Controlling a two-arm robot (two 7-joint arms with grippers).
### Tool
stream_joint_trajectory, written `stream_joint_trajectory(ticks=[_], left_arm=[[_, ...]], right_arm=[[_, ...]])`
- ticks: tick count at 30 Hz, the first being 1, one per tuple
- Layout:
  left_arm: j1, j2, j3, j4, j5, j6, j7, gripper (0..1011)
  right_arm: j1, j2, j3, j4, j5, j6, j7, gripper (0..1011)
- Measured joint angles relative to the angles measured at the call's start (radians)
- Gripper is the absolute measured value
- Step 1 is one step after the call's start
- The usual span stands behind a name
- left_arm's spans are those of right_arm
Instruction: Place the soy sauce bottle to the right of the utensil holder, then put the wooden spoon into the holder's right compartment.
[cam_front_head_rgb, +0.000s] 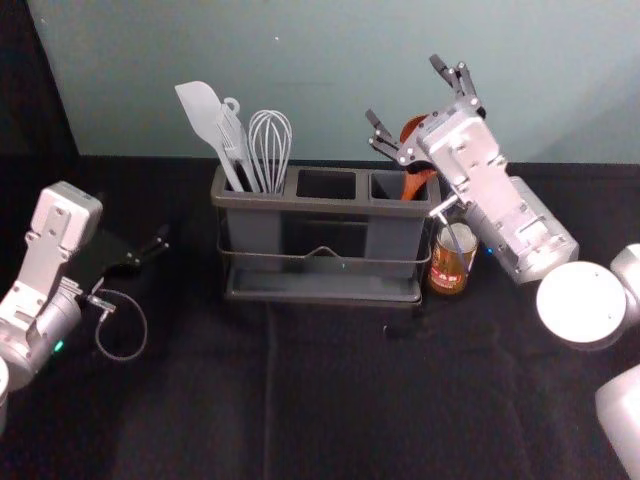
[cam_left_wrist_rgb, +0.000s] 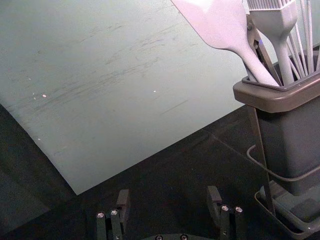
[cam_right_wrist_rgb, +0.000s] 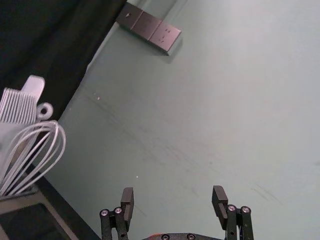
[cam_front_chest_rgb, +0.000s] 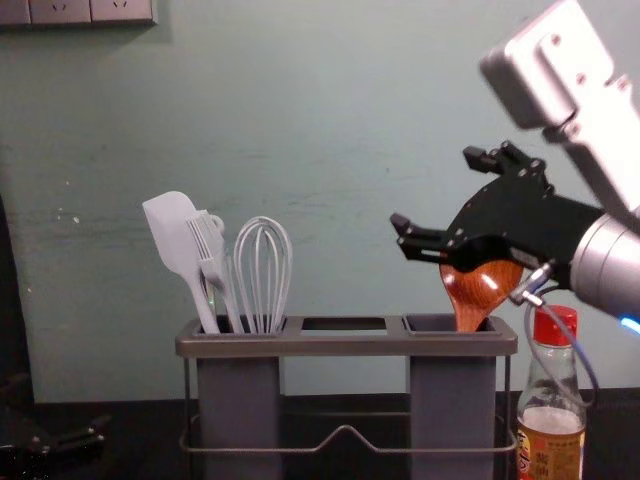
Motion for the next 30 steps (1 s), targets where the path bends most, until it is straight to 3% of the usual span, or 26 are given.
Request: stream_joint_trajectory(ticks=[5, 12, 15, 18, 23, 25, 30], left_arm=[[0.0, 0.0, 0.0, 0.0, 0.0, 0.0, 0.0, 1005], [0.0, 0.0, 0.0, 0.0, 0.0, 0.0, 0.0, 1005], [0.0, 0.0, 0.0, 0.0, 0.0, 0.0, 0.0, 1005], [0.0, 0.0, 0.0, 0.0, 0.0, 0.0, 0.0, 1005], [0.0, 0.0, 0.0, 0.0, 0.0, 0.0, 0.0, 1005], [0.0, 0.0, 0.0, 0.0, 0.0, 0.0, 0.0, 1005], [0.0, 0.0, 0.0, 0.0, 0.0, 0.0, 0.0, 1005]], right_arm=[[-0.041, 0.003, 0.019, -0.074, 0.025, 0.046, 0.014, 1000], [-0.14, 0.011, 0.047, -0.207, 0.064, 0.146, 0.047, 1000], [-0.191, 0.02, 0.064, -0.277, 0.104, 0.207, 0.087, 1000], [-0.251, 0.036, 0.085, -0.363, 0.15, 0.311, 0.139, 1000], [-0.317, 0.063, 0.107, -0.447, 0.189, 0.425, 0.185, 1000], [-0.353, 0.074, 0.12, -0.479, 0.209, 0.465, 0.201, 1000], [-0.424, 0.088, 0.142, -0.52, 0.241, 0.504, 0.213, 1000]])
